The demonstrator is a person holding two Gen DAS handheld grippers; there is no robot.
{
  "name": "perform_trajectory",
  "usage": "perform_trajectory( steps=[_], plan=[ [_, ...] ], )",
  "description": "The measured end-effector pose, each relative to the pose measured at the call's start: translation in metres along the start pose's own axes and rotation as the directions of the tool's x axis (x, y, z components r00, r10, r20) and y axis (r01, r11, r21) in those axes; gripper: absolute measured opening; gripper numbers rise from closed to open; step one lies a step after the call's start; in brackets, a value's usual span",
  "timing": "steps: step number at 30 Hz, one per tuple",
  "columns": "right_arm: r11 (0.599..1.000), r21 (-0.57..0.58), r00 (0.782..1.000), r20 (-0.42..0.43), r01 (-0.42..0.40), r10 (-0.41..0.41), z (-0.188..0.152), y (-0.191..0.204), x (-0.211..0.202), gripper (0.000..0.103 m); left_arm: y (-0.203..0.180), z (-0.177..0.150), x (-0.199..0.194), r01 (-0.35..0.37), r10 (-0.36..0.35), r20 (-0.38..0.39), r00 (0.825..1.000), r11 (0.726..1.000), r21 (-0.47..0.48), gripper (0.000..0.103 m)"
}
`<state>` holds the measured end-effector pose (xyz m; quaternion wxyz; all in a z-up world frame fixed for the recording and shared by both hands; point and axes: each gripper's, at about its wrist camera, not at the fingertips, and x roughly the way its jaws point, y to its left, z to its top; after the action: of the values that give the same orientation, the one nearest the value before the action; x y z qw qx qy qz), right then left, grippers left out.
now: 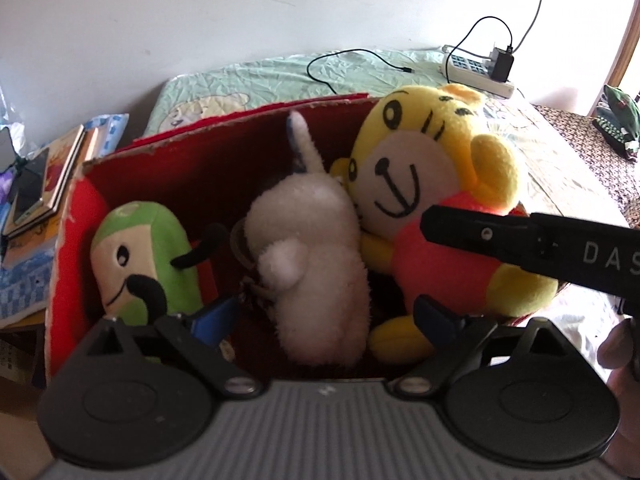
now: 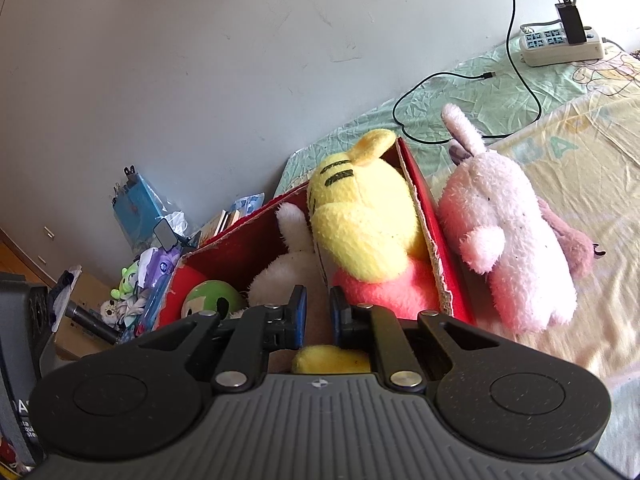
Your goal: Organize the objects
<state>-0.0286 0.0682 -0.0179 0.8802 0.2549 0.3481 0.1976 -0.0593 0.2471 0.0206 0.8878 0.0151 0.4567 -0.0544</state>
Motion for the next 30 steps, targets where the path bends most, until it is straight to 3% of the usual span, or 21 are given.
perform_trajectory(
  steps=[14,30],
  plan=[
    [0.999,-0.049,1.0,0.021,0.008,-0.007,-0.0058,0.0059,-0.0002,0.011,-0.0034,-0.002,-0.0018,-0.032,0.032,0.008,0.999,0.999,-0.017,0.096],
    [1.0,-0.027,1.0,0.013,0.003,-0.003,-0.0051,0.0044,-0.0016,0.012,0.0024,-0.0011,-0.0031,-0.016,0.016,-0.002,1.0,0.999,-0.042,0.098]
  ],
)
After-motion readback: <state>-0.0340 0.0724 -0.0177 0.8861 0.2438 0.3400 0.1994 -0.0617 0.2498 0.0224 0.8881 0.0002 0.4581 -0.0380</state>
